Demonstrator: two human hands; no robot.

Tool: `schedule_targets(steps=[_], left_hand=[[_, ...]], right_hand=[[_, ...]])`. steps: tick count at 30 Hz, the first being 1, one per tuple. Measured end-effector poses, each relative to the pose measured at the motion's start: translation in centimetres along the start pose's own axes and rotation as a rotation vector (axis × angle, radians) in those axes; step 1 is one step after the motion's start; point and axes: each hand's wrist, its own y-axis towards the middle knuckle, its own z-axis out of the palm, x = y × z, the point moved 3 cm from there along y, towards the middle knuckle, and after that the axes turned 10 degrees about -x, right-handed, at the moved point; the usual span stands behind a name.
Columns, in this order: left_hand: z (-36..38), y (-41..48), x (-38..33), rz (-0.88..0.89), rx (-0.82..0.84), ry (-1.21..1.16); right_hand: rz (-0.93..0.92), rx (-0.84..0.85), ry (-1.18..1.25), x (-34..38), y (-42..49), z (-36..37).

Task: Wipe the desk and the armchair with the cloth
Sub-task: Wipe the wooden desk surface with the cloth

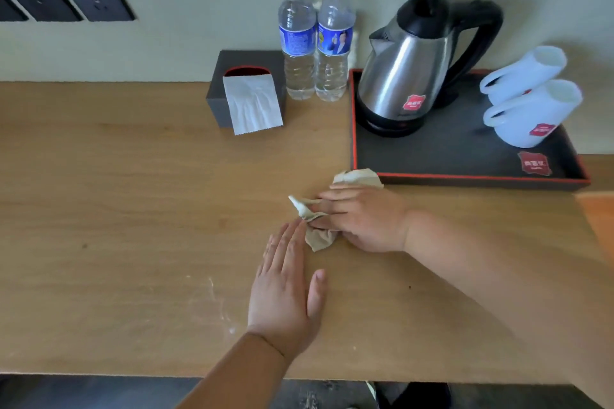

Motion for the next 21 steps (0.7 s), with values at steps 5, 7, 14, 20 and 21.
schedule_targets(steps=[5,7,14,20,21], left_hand=[[4.5,3.3,-3.5,-0.141,0.071,-0.146],[6.0,4.2,-4.4,-0.108,0.117,-0.137],[9.8,6.1,-7.6,-0.067,0.241,-0.122],[11.3,6.8,-10.2,-0.129,0.251,-0.3],[11.5,7.0,-10.4,-0.124,0.248,-0.317]], right_hand=[[0.168,0.041,0.055,-2.9,-5.0,-1.1],[0.27,0.044,0.119,-4.0,-7.1,-1.6],[0.631,-0.16,0.158,-6.5,-16.3,-2.6],[0.877,-0.294,0.178,-8.0,-23.9,-4.6],[0.931,-0.286,0.158,-8.1,-25.0,-5.0]])
